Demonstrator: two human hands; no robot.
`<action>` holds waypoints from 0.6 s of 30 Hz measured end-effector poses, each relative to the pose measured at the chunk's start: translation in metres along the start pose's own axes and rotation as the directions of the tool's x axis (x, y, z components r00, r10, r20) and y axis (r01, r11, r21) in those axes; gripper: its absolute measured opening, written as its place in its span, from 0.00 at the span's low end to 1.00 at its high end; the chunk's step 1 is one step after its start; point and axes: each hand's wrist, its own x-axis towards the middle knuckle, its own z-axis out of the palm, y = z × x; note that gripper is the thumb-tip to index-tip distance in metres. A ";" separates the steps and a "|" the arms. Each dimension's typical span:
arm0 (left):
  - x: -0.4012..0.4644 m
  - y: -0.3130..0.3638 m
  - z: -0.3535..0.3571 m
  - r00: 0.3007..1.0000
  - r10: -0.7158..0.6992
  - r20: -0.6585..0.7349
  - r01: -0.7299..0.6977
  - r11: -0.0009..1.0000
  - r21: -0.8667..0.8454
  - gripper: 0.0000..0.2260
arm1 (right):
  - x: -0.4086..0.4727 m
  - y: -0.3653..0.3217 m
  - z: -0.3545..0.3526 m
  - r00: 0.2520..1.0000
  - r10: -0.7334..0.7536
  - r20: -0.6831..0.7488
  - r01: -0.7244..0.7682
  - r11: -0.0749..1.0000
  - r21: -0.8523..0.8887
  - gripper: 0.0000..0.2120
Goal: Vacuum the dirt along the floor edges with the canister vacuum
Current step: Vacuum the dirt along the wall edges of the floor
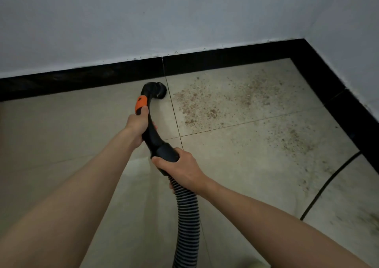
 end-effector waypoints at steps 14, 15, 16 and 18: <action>-0.053 -0.011 -0.004 0.988 -0.071 0.139 0.059 0.994 0.088 0.20 | -0.060 -0.012 0.004 0.988 0.137 -0.072 -0.141 0.989 -0.045 0.17; -0.054 -0.013 -0.011 0.987 -0.071 0.145 0.058 0.994 0.096 0.20 | -0.063 -0.013 0.007 0.988 0.144 -0.055 -0.147 0.988 -0.057 0.17; -0.054 -0.016 -0.018 0.987 -0.070 0.147 0.056 0.994 0.098 0.21 | -0.064 -0.014 0.010 0.988 0.148 -0.034 -0.150 0.986 -0.068 0.18; -0.054 -0.021 -0.031 0.990 -0.054 0.130 0.043 0.995 0.088 0.22 | -0.068 -0.018 0.016 0.988 0.152 0.012 -0.150 0.984 -0.091 0.17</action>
